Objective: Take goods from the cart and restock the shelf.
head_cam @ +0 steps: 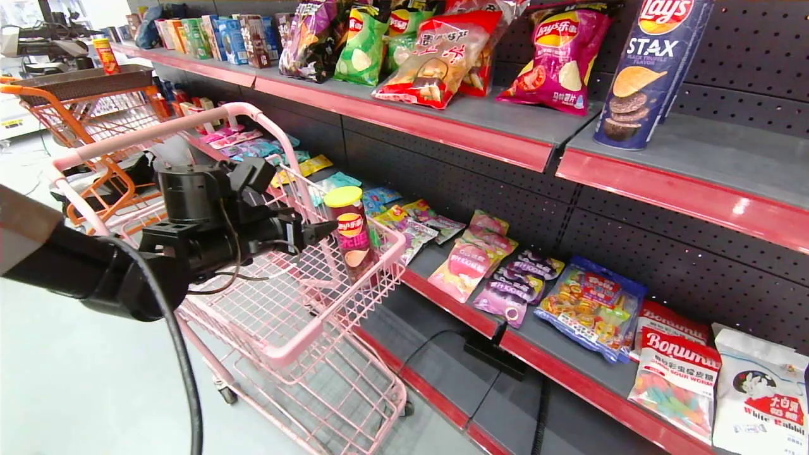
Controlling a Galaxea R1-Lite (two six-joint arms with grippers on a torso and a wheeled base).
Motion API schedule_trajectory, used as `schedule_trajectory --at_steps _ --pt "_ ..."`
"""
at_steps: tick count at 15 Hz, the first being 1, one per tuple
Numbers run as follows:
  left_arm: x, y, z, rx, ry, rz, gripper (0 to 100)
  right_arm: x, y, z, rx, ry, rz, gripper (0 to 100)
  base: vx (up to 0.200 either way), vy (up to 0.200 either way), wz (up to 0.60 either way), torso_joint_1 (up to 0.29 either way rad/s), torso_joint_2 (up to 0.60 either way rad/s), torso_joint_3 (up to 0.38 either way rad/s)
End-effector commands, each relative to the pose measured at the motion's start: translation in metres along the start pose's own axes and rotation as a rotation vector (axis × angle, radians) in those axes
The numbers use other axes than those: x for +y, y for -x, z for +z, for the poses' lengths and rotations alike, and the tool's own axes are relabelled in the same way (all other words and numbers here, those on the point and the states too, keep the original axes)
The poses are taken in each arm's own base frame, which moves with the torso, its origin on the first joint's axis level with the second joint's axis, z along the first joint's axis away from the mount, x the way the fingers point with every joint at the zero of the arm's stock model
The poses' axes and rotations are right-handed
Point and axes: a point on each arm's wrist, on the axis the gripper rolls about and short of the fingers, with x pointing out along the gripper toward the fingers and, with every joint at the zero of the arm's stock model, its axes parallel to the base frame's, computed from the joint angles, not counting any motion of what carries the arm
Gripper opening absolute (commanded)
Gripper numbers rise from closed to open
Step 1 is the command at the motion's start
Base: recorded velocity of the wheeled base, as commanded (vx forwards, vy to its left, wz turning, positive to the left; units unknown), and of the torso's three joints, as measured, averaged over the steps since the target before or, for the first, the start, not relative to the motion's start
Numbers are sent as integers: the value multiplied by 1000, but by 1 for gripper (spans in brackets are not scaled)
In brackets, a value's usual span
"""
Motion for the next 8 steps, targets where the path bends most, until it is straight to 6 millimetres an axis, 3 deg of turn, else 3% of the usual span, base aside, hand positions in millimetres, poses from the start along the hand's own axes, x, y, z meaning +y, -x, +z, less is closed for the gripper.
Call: schedule_trajectory --at_steps 1,8 --pt "-4 -29 -16 32 4 -30 100 0 0 0 1 1 0 100 0 0 0 0 0 0" --pt "-2 -57 -25 30 -1 -22 100 0 0 0 1 -1 0 100 0 0 0 0 0 0"
